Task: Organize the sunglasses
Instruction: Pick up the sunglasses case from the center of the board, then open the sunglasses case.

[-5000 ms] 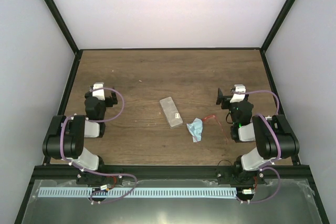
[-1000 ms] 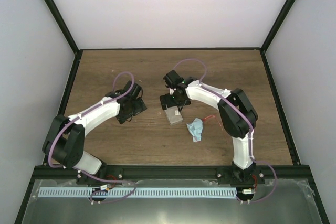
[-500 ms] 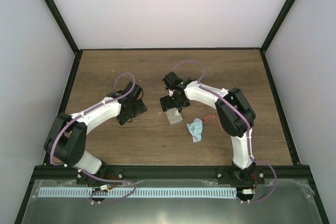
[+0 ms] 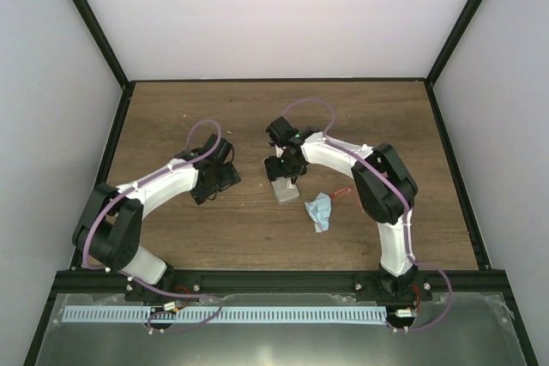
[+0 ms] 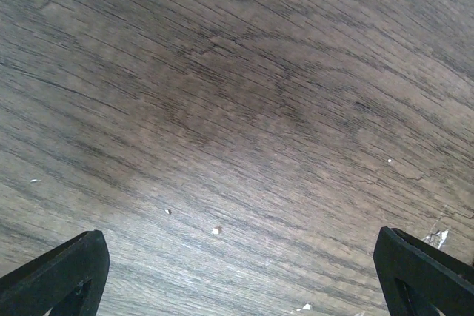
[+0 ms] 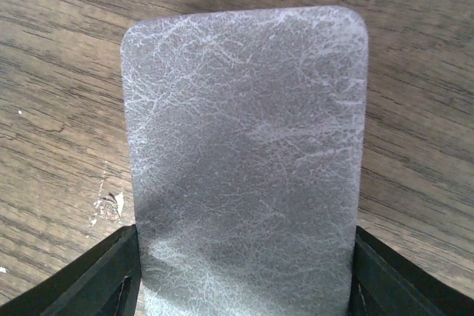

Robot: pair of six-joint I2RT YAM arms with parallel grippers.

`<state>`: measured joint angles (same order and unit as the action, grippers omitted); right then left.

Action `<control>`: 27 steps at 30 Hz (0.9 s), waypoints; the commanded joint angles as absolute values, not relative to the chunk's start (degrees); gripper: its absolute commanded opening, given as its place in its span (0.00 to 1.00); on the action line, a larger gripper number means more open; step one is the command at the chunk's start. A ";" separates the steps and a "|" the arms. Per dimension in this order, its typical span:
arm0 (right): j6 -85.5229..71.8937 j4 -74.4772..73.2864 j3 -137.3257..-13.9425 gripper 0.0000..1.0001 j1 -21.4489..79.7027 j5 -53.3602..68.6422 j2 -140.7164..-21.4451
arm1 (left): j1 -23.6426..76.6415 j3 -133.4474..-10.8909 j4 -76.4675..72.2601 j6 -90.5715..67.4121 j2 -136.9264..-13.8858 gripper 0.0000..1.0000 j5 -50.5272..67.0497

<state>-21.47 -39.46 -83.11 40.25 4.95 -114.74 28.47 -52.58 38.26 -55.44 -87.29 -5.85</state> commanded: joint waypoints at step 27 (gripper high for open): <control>-23.34 -28.61 -78.38 0.58 24.92 47.50 -98.05 | 28.73 -44.29 -9.01 -52.02 -79.98 1.00 32.13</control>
<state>-22.72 -31.92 -77.23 24.75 39.97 -99.85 28.49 -44.75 -2.42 -52.18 -80.60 28.01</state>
